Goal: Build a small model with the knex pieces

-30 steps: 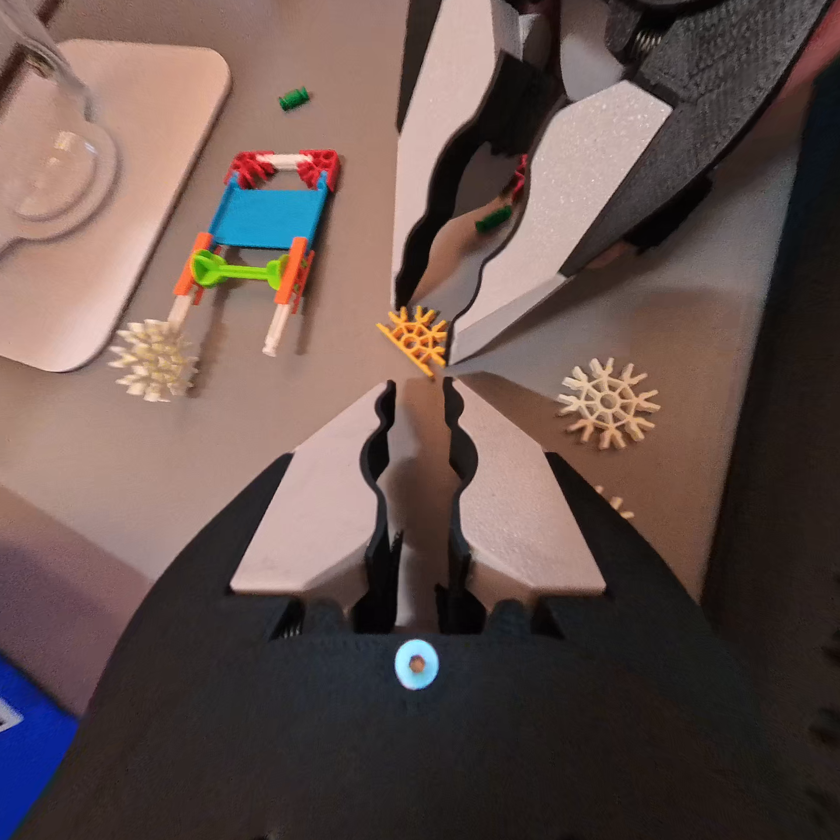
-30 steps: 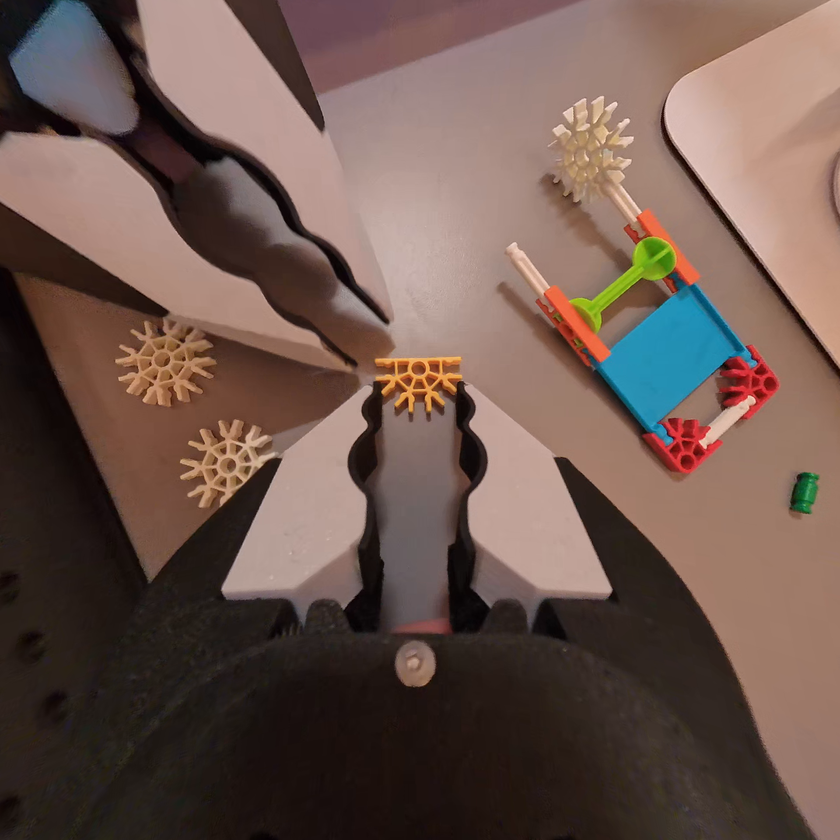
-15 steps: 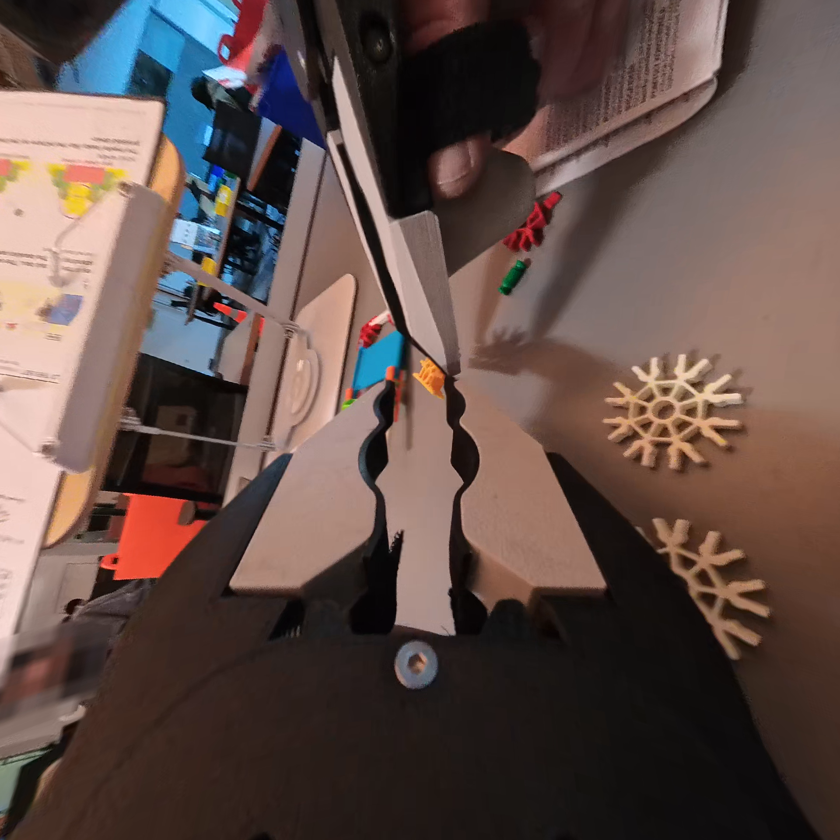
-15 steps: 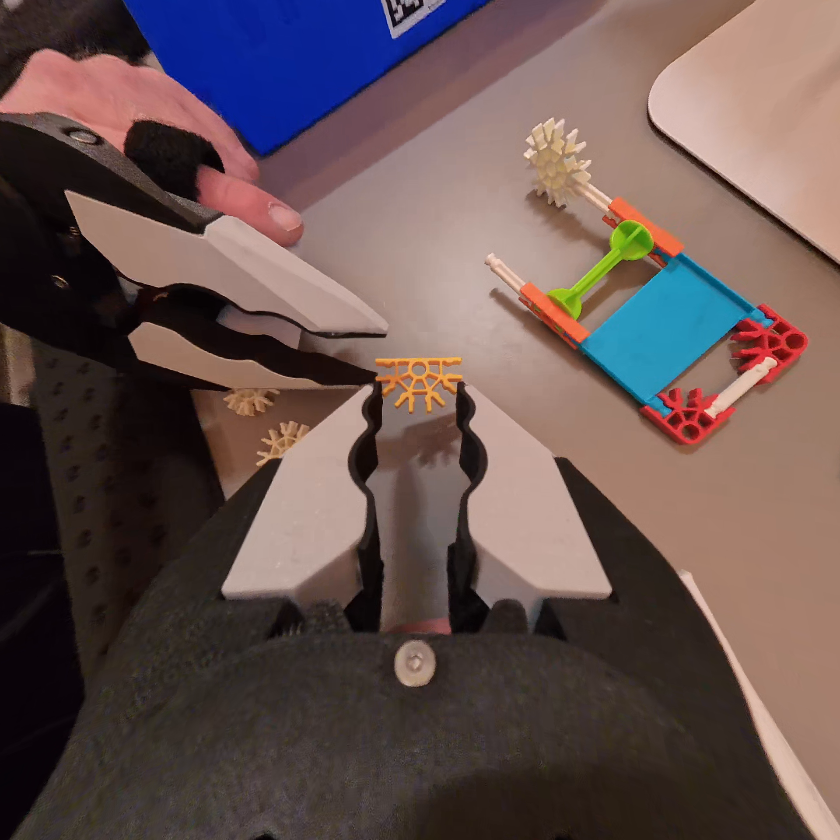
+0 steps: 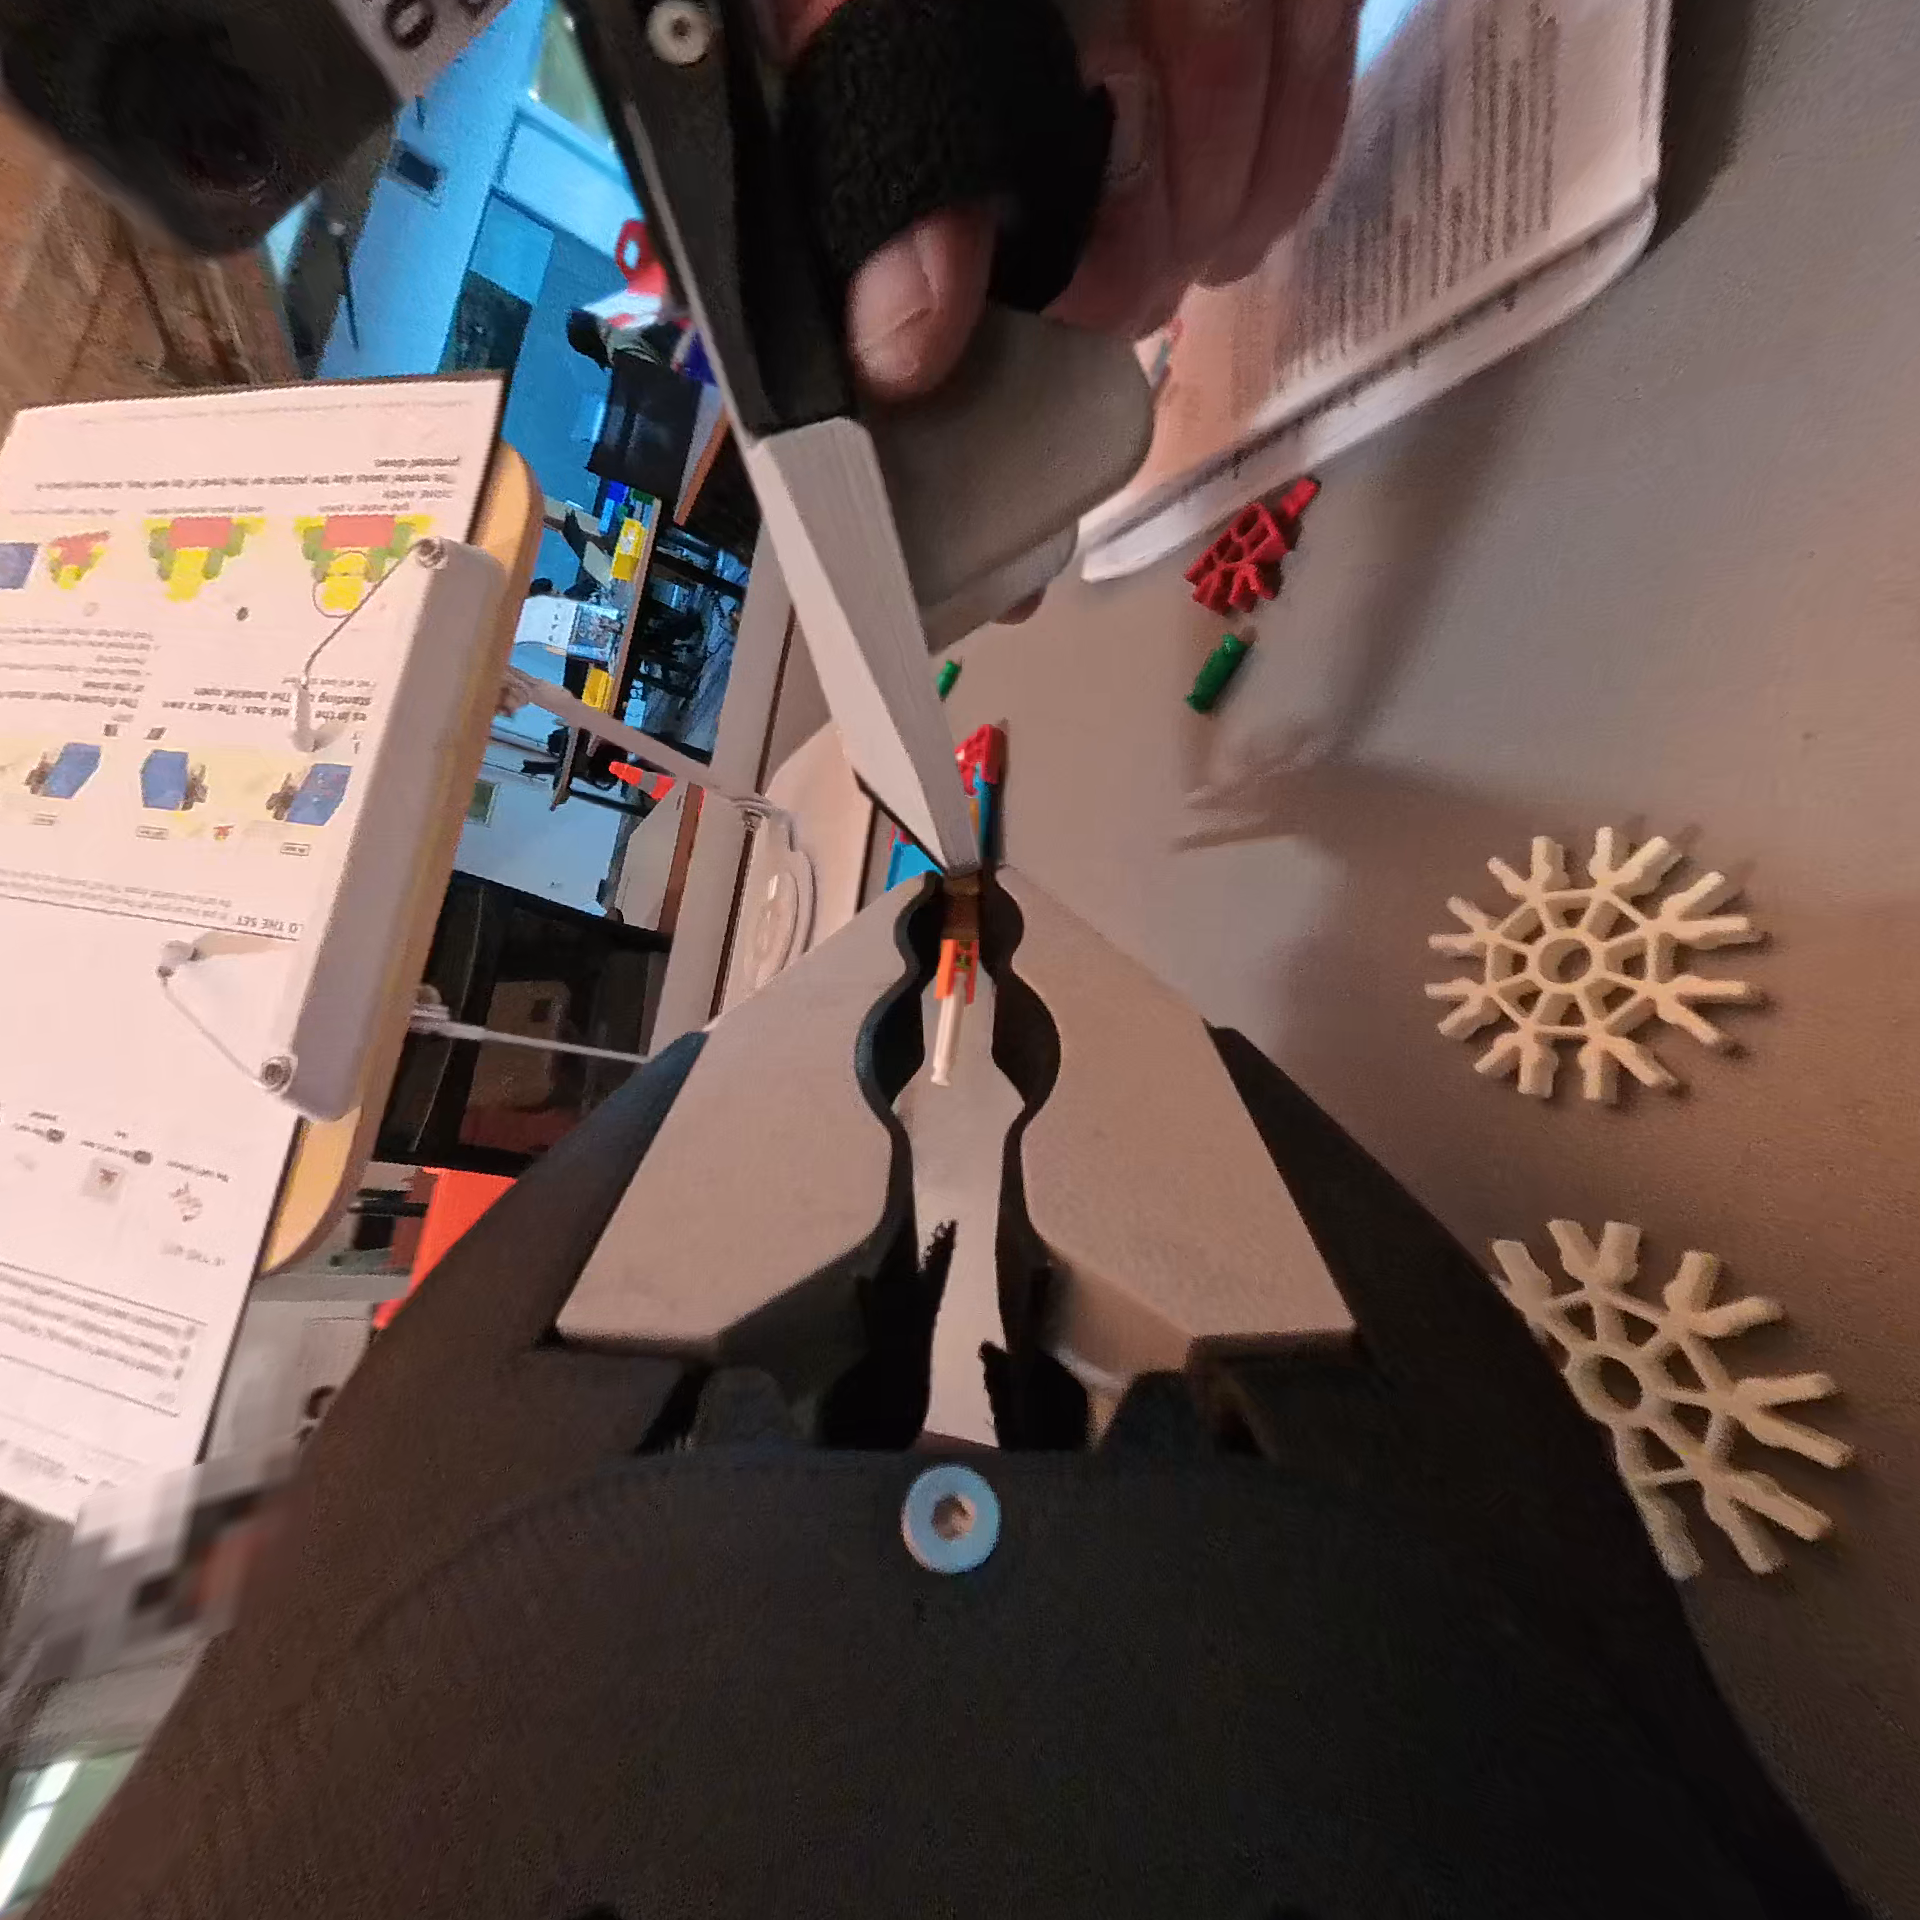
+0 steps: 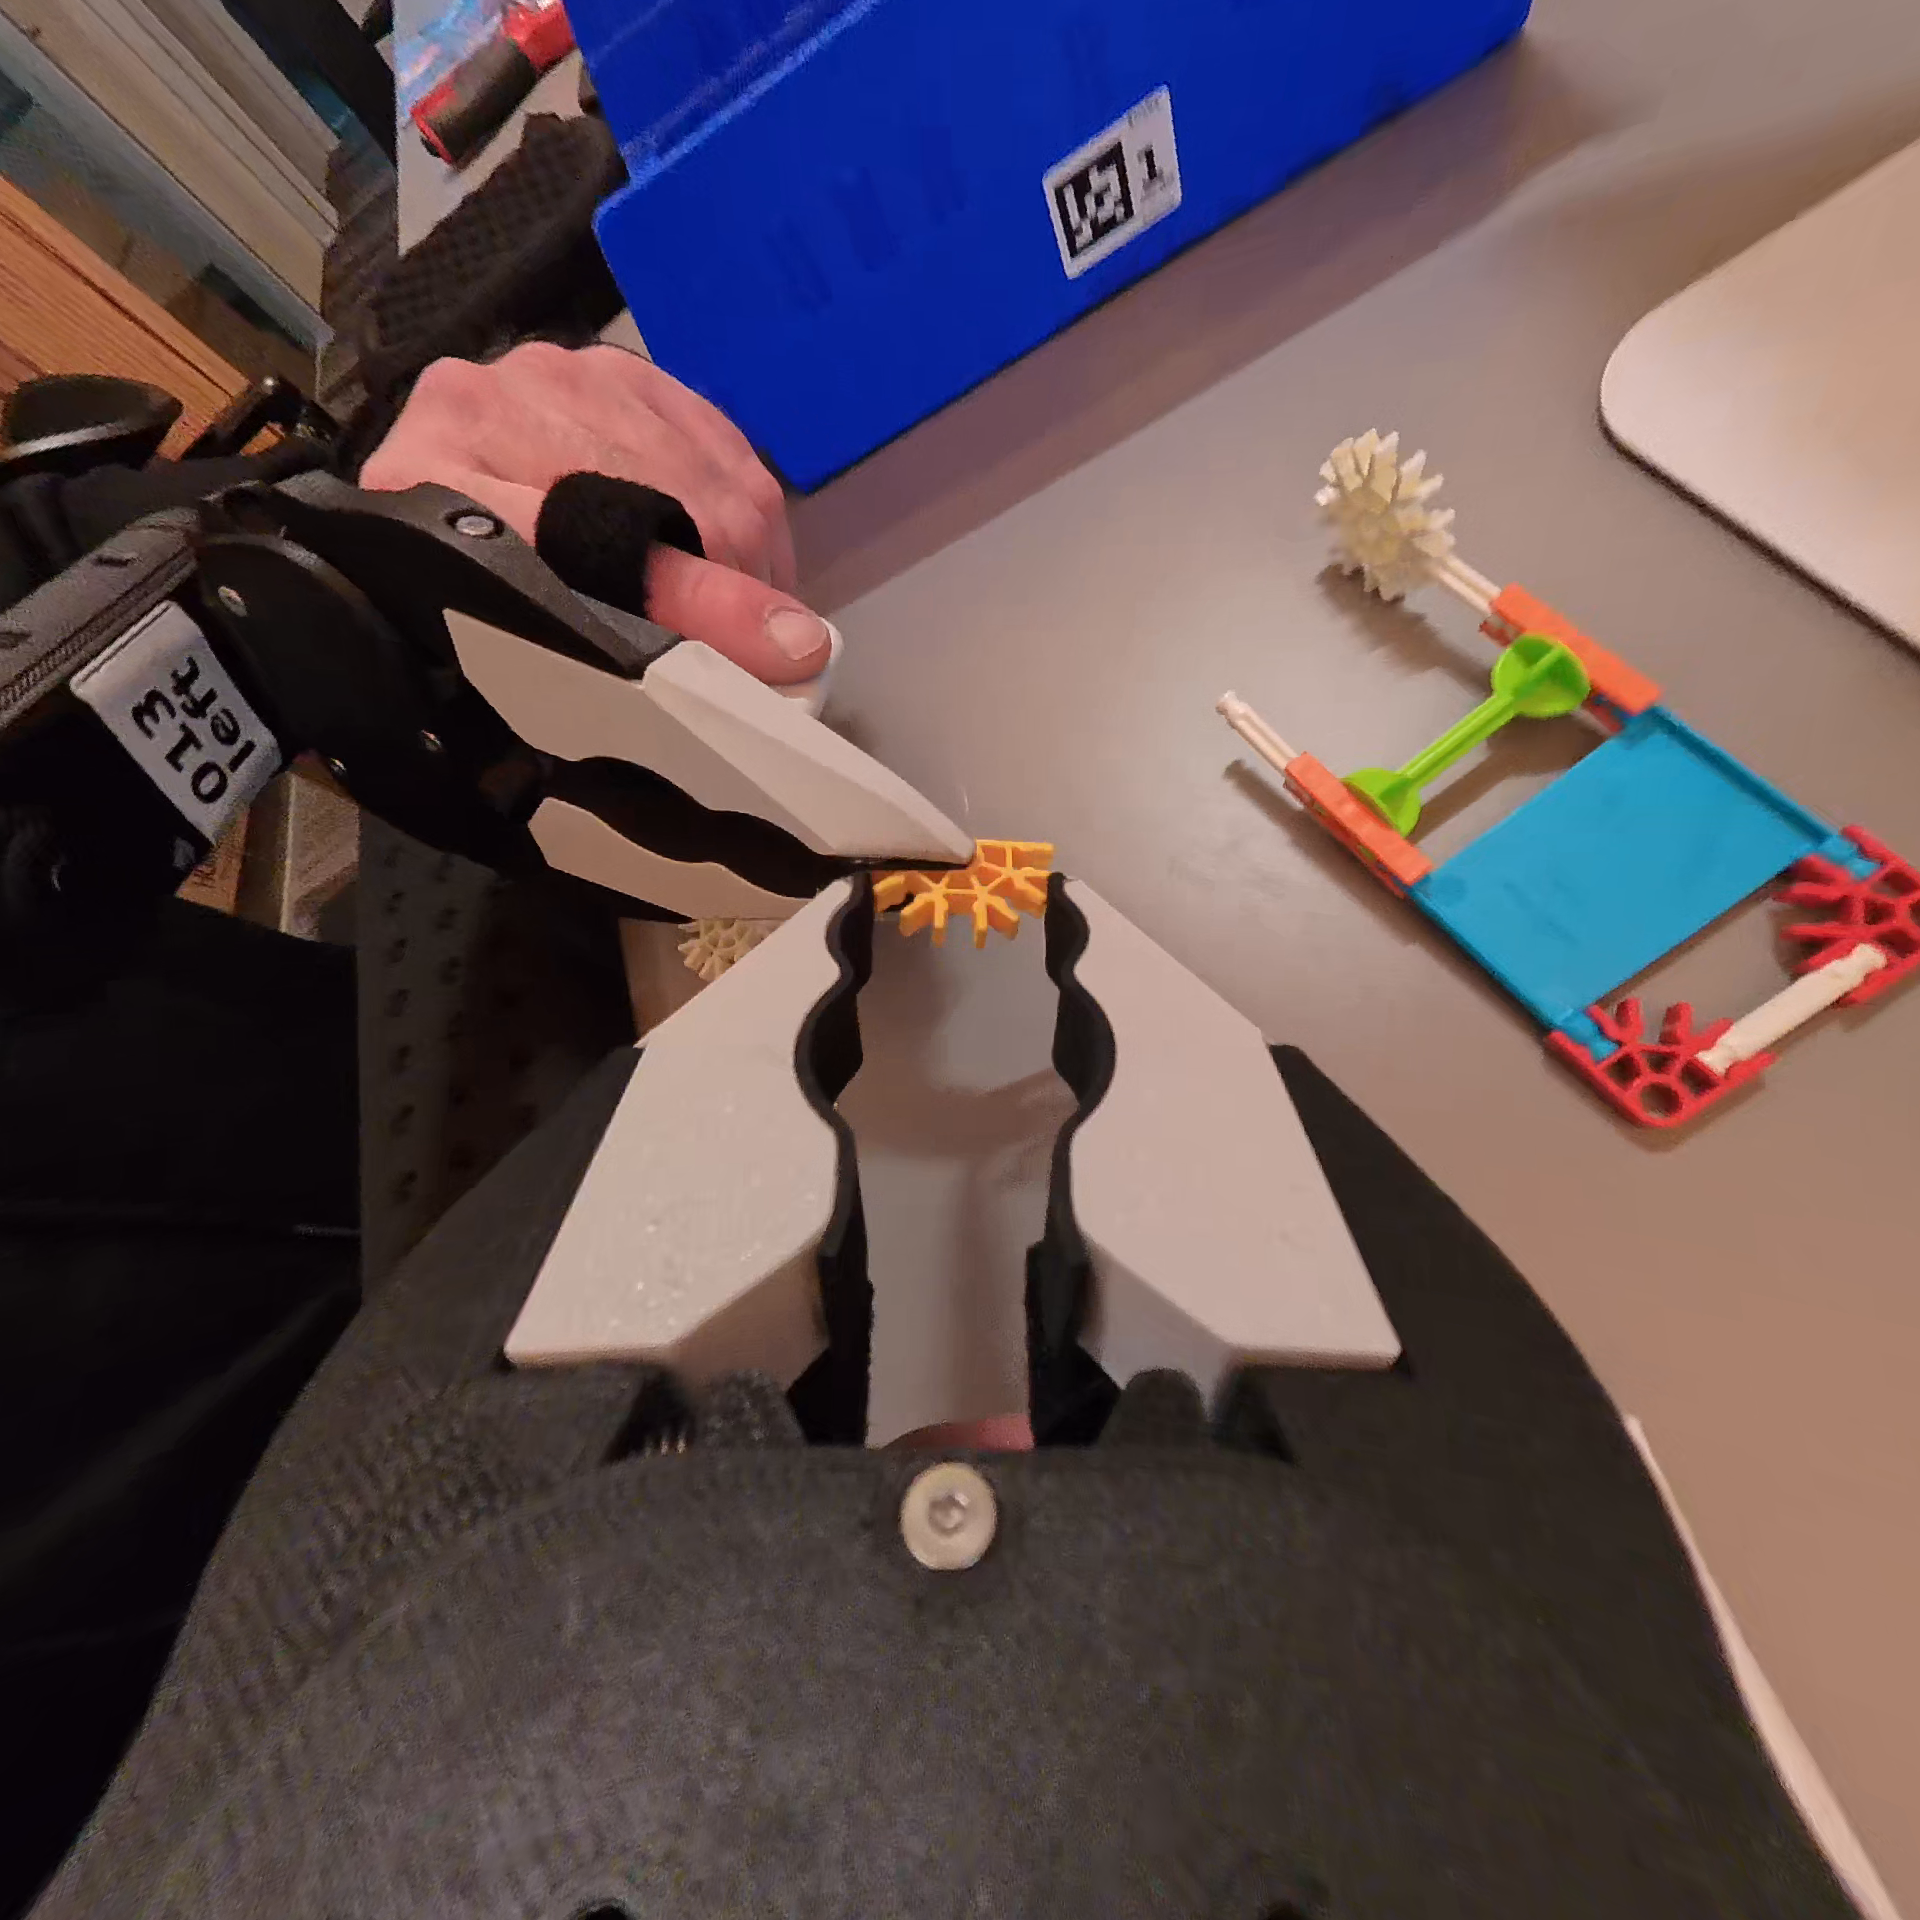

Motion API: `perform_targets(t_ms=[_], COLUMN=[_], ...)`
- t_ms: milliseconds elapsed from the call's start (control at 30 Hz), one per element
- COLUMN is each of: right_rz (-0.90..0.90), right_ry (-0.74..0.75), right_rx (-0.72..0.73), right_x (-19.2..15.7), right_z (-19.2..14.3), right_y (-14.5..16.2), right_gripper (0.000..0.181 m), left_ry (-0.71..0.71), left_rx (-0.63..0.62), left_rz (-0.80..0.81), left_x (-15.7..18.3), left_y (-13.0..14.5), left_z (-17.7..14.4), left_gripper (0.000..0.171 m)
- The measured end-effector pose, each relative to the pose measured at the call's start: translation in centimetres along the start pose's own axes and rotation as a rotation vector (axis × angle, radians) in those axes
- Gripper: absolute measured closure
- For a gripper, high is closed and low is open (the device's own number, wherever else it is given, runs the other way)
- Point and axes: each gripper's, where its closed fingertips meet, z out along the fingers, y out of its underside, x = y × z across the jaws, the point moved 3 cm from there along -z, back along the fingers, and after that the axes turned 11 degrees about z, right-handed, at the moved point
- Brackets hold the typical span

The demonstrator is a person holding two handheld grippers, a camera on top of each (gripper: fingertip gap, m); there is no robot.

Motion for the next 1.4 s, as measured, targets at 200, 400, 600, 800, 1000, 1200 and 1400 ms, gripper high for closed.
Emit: perform_targets(t_ms=[200, 400, 600, 800, 1000, 1200, 1400], right_rz=[-0.262, -0.534, -0.582, -0.620, -0.637, -0.655, -0.656], right_ry=[0.014, 0.013, 0.037, 0.156, 0.177, 0.197, 0.181], right_rx=[0.097, 0.041, 0.025, -0.135, -0.186, -0.235, -0.281], right_x=[-0.4, -1.5, -1.5, 0.3, 0.8, 1.5, 2.0], right_z=[-2.1, -1.7, -1.2, -0.3, 0.0, 0.6, 1.1], right_y=[-1.9, -1.5, -1.8, -1.0, -1.3, -1.6, -1.4], right_gripper=[0.147, 0.162, 0.176, 0.178, 0.178, 0.177, 0.178], left_ry=[0.031, 0.137, 0.180, 0.109, 0.100, 0.125, 0.154], left_rx=[0.180, 0.382, 0.419, 0.277, 0.163, 0.118, 0.083], left_rz=[-0.425, -0.668, -0.777, -0.650, -0.529, -0.576, -0.599], left_x=[-2.8, -3.7, -4.1, -4.2, -3.8, -3.4, -2.9], left_y=[-0.3, -1.1, -0.4, 0.5, 0.7, 1.5, 2.2], left_z=[-1.0, -2.0, -1.9, -1.2, -0.7, -0.4, 0.0], left_gripper=[0.168, 0.167, 0.166, 0.156, 0.168, 0.168, 0.168])
